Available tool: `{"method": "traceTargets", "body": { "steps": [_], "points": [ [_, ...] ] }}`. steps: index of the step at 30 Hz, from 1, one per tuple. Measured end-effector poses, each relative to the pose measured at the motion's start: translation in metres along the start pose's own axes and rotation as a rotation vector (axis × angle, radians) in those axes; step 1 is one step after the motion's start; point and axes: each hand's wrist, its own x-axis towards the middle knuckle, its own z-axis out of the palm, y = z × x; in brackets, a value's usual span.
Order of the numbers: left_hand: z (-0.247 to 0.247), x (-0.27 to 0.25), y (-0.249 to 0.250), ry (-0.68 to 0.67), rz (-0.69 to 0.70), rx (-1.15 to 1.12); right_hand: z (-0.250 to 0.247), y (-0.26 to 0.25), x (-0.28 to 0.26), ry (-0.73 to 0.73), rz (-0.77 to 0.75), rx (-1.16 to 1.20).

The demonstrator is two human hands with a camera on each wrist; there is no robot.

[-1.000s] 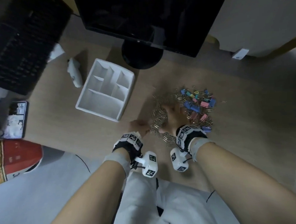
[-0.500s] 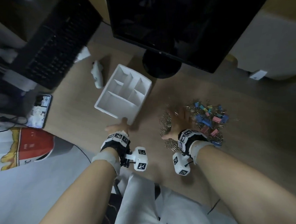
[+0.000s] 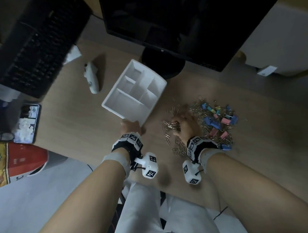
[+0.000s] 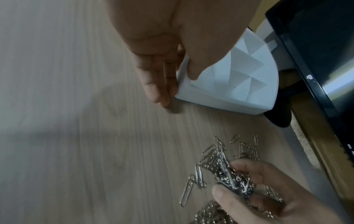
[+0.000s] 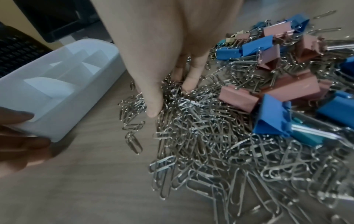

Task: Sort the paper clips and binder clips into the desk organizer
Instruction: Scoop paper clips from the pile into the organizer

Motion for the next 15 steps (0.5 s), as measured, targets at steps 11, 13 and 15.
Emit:
{"method": "traceTargets", "body": {
  "steps": [11,13,15],
  "points": [
    [0.001,0.069,-0.018,-0.151,0.022,0.1,-0.013,0.0,0.003,0.063,0.22,0.213],
    [-0.009,0.048,-0.009,-0.156,0.041,0.147,-0.015,0.0,0.0,0.023,0.301,0.312],
    [-0.024,0.023,0.002,-0.161,0.075,0.175,-0.021,-0.007,0.002,0.002,0.296,0.4]
  ]
}}
